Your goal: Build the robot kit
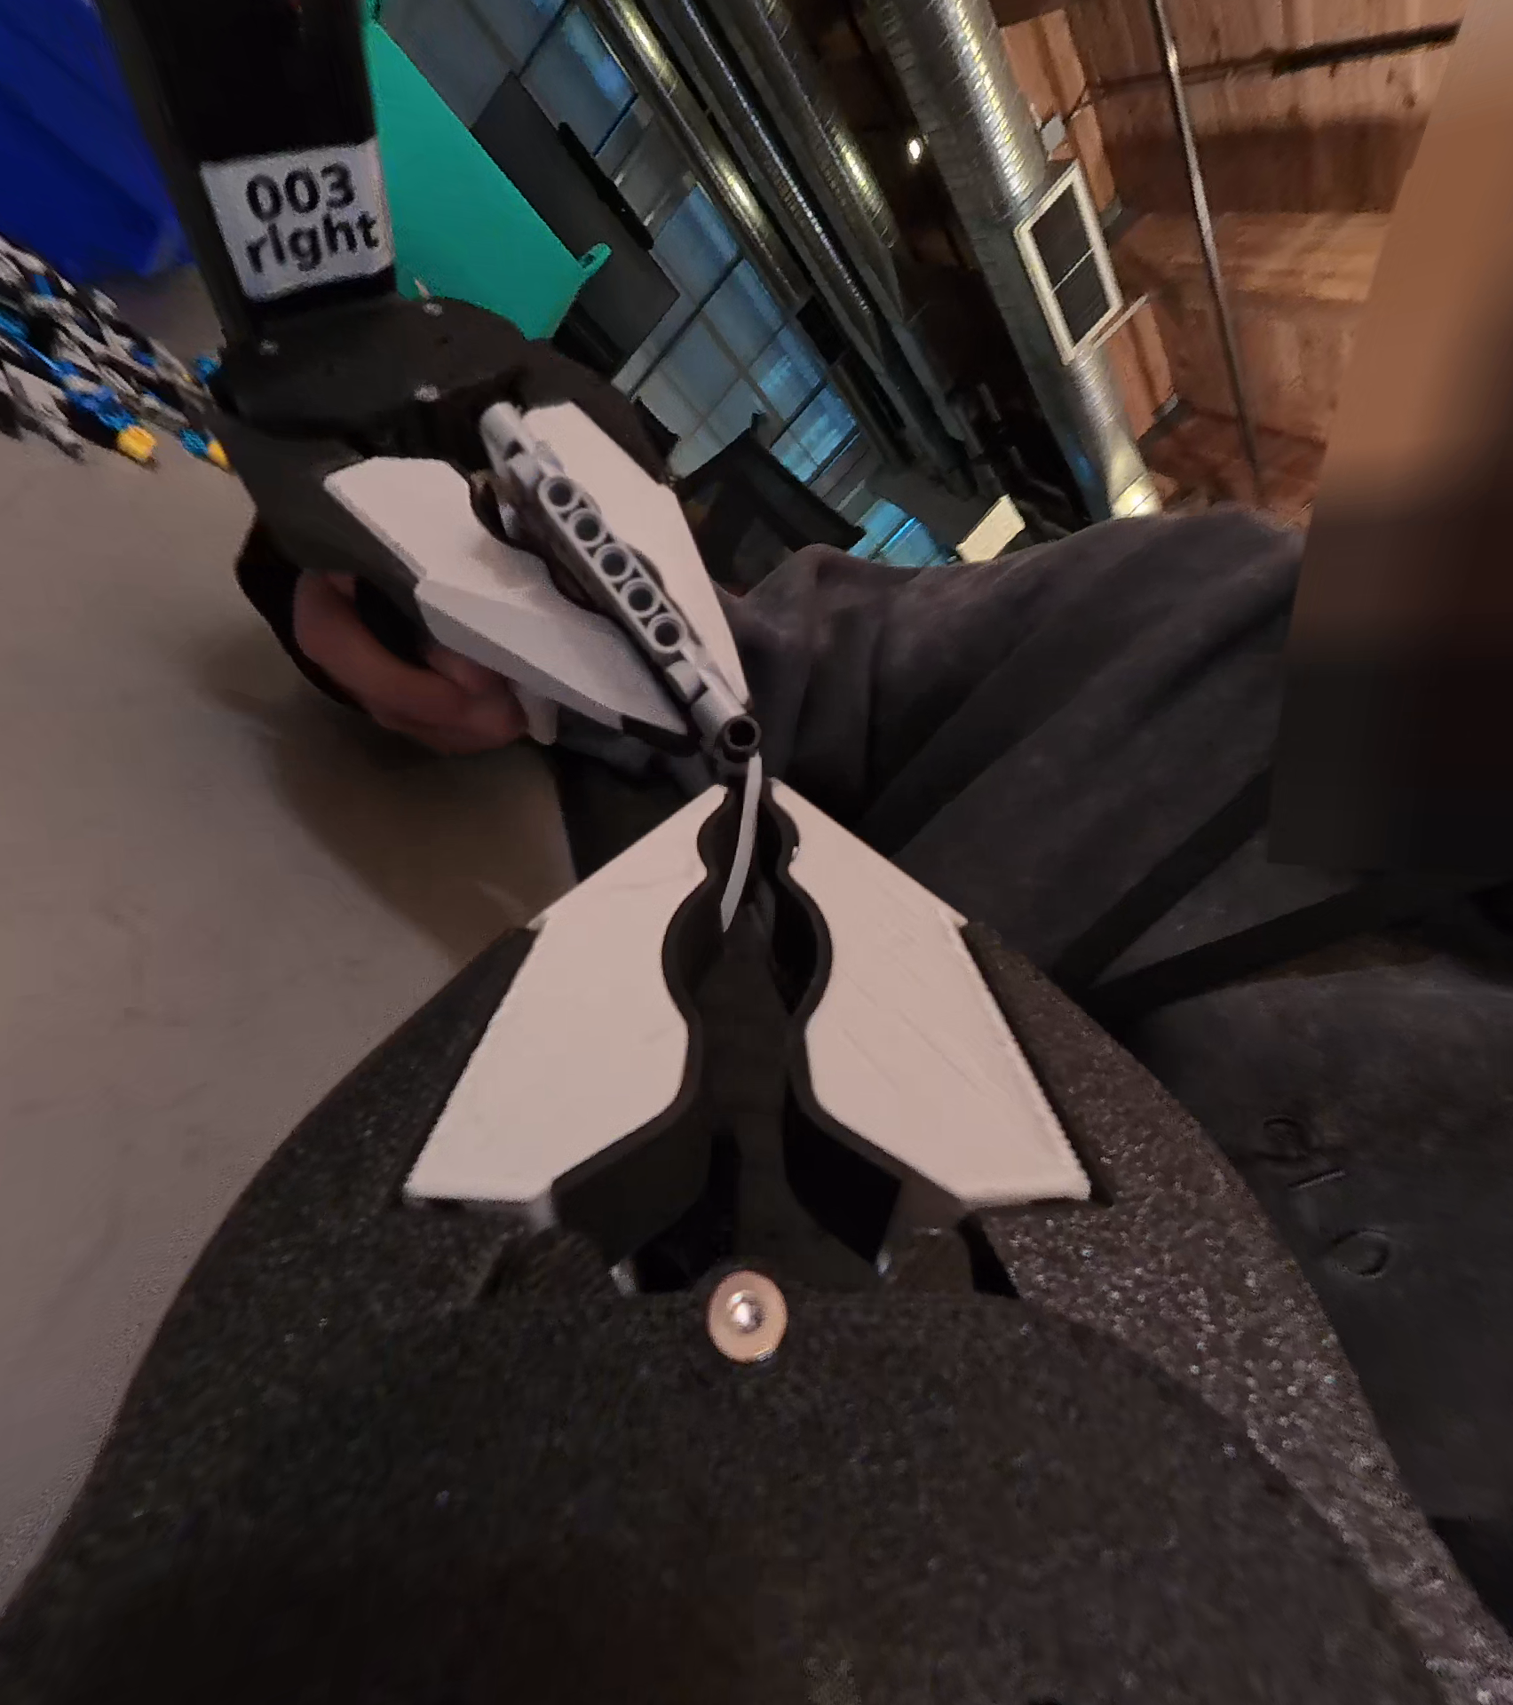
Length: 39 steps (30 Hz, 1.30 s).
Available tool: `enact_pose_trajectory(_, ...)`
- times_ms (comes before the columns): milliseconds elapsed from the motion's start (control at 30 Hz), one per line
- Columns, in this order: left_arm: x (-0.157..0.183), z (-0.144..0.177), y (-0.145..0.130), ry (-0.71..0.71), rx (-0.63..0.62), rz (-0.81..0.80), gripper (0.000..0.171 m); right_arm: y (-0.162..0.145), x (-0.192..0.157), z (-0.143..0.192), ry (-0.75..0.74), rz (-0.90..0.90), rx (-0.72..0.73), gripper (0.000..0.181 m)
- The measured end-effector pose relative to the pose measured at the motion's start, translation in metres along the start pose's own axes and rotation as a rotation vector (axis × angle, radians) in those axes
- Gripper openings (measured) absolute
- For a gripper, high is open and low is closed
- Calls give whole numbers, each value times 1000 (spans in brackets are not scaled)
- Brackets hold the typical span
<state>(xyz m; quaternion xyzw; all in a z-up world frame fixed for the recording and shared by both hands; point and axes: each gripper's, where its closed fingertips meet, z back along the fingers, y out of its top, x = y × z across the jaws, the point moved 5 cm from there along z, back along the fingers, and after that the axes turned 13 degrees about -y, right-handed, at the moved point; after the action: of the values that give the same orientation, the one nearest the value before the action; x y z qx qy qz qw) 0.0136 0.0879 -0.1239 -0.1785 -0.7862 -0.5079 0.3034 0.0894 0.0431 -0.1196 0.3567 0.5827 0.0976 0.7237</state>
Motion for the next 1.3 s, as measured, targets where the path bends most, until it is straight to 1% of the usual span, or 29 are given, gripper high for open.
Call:
enact_pose_trajectory(100,-6,5,2,-24,71,133,0,3,2,2,-81,77,17,6)
enact_pose_trajectory(133,-6,5,2,-23,72,146,0,3,2,3,-102,101,13,6)
enact_pose_trajectory(233,-5,2,-1,-14,43,117,0,0,0,1,-97,103,-8,6)
enact_pose_trajectory(300,-8,6,1,49,40,76,0,3,5,4,-130,53,-3,6)
enact_pose_trajectory(367,-12,8,0,124,-6,22,0,2,12,5,-168,10,-19,6)
enact_pose_trajectory(533,-15,6,-3,138,-43,30,0,-3,14,6,-176,-54,-65,6)
enact_pose_trajectory(633,-19,4,-10,198,-123,-12,0,-10,21,5,-170,-177,-113,6)
enact_pose_trajectory(700,-21,4,-11,235,-150,-34,0,-12,25,6,-179,-197,-113,6)
enact_pose_trajectory(767,-19,4,-8,209,-121,-25,1,-9,23,6,-161,-176,-89,6)
enact_pose_trajectory(833,-18,6,-5,183,-90,-14,0,-2,21,6,-150,-126,-33,8)
enact_pose_trajectory(867,-17,6,-5,172,-88,-12,0,3,18,6,-127,-126,9,17)
enact_pose_trajectory(900,-16,5,-4,170,-84,-20,1,6,16,6,-101,-146,35,21)
enact_pose_trajectory(933,-15,4,-4,163,-85,-24,1,5,18,5,-105,-166,30,10)
enact_pose_trajectory(967,-16,3,-6,170,-97,-24,0,3,21,3,-125,-165,24,7)
enact_pose_trajectory(1100,-20,4,-7,217,-107,-29,0,1,27,3,-163,-222,28,7)
enact_pose_trajectory(1300,-20,3,-6,222,-97,-38,1,2,25,4,-175,-208,37,7)
